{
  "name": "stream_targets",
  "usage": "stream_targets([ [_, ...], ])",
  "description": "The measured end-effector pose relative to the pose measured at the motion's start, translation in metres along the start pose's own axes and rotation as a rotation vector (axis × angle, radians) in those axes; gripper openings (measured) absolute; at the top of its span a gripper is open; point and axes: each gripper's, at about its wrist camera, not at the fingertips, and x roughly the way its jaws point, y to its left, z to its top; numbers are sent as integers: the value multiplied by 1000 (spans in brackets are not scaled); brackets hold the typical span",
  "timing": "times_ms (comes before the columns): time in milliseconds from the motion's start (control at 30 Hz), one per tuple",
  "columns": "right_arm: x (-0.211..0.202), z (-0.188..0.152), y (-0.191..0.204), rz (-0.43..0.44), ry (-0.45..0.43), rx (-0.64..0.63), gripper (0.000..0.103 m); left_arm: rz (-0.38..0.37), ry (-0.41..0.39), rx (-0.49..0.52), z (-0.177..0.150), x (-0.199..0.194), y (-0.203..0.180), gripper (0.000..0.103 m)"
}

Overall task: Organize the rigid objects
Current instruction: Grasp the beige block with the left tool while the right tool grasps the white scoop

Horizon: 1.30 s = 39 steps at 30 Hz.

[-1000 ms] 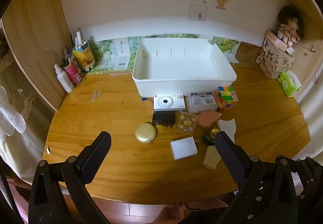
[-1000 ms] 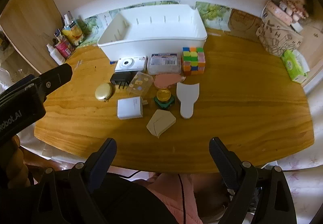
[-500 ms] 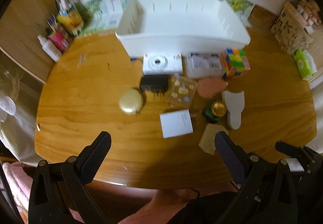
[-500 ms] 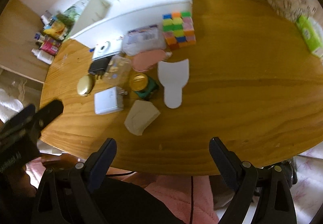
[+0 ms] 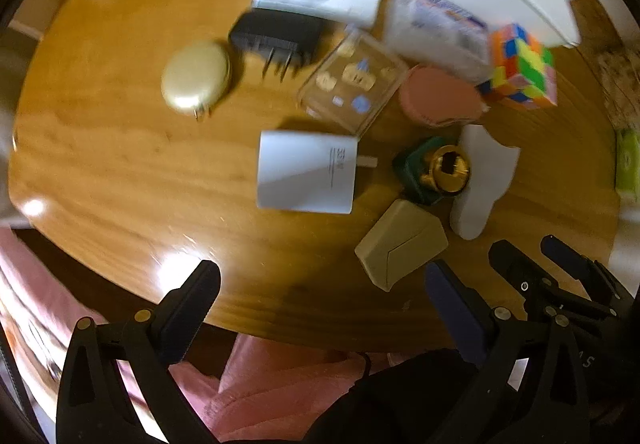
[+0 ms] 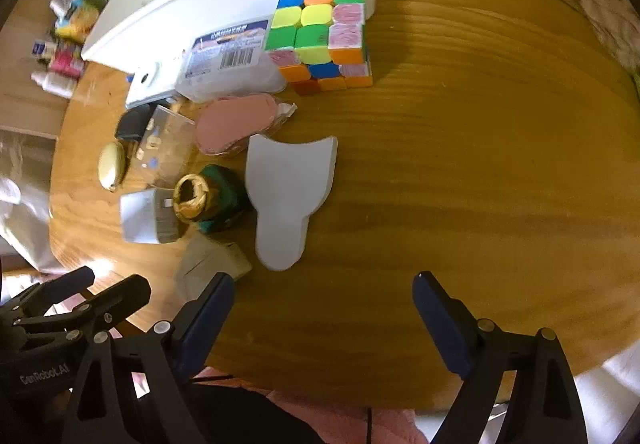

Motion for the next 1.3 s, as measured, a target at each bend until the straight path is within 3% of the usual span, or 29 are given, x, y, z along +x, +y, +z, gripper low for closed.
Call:
stream_targets([
  [533,27,35,15,-56,72,-255,83,-145,150,-350,-12,46,20,96],
  [633,33,59,26,-45,89,-290,83,-171,166,-382,-18,57,23,96],
  [700,35,61,37,-38,94,-334,83,-183,182,-391,-6,67,26,93],
  [933,38,63,60,-35,90,-404,79,-243,222,-463,-11,92,32,90],
  [1167,47,66,75,-12,90,-411,69,-311,254,-490,-8,109,34,83],
  [1300,38,74,70,23,79,-419,59,-292,266,-491,-9,117,32,81],
])
